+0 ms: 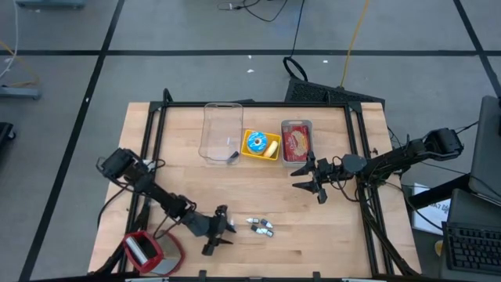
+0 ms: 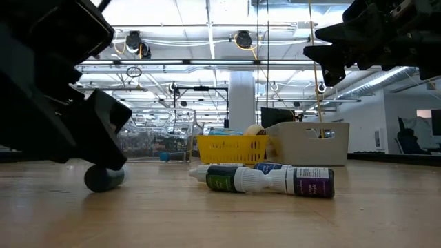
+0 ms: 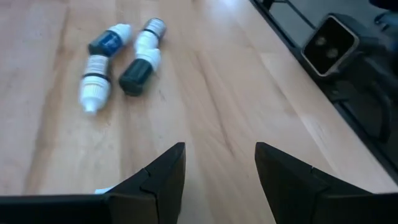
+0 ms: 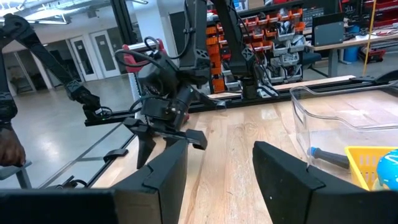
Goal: Pick & Place Food Item
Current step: Put the black food coloring bottle into the transparent bin
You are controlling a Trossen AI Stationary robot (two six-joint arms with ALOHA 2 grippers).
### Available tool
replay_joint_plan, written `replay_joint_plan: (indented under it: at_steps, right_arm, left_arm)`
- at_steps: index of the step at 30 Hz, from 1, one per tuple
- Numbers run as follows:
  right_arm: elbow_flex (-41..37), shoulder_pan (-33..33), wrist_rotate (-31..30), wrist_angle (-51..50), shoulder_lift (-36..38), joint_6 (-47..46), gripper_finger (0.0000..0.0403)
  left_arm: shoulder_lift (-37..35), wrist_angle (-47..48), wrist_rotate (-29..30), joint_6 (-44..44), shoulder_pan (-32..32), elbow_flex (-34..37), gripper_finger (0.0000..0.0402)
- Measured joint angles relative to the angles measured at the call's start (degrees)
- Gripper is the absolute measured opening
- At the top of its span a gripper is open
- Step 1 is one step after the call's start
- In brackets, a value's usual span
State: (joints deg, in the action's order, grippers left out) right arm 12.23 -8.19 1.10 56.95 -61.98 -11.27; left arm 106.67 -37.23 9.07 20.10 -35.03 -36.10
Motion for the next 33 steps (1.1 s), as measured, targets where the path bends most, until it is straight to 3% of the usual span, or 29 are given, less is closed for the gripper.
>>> replay_joint_plan:
  at_steps: [12, 19, 24, 28, 33]
  right_arm:
    - [0.0, 0.0, 0.0, -0.1, 0.0, 0.0, 0.0171]
    - [0.0, -0.02, -1.24, -0.29, 0.0, 0.93, 0.0171]
    - [0.0, -0.02, -1.36, -0.5, 0.0, 1.03, 0.0171]
    - [0.0, -0.02, -1.34, -0.61, 0.0, 1.03, 0.0171]
    - [0.0, 0.0, -1.36, -0.62, 0.0, 1.65, 0.0171]
  left_arm:
    - [-0.49, 3.78, 0.42, 1.12, 2.93, -0.01, 0.0198]
    - [-10.34, 13.66, 6.24, -0.92, 3.64, 0.09, 0.0198]
    - [-17.59, 27.73, 11.73, 16.49, 3.41, 0.15, 0.0198]
    - [-20.69, 34.34, 9.72, 31.29, 4.03, 0.09, 0.0198]
    - [-20.25, 37.44, 4.47, 27.81, 2.65, 0.02, 0.0198]
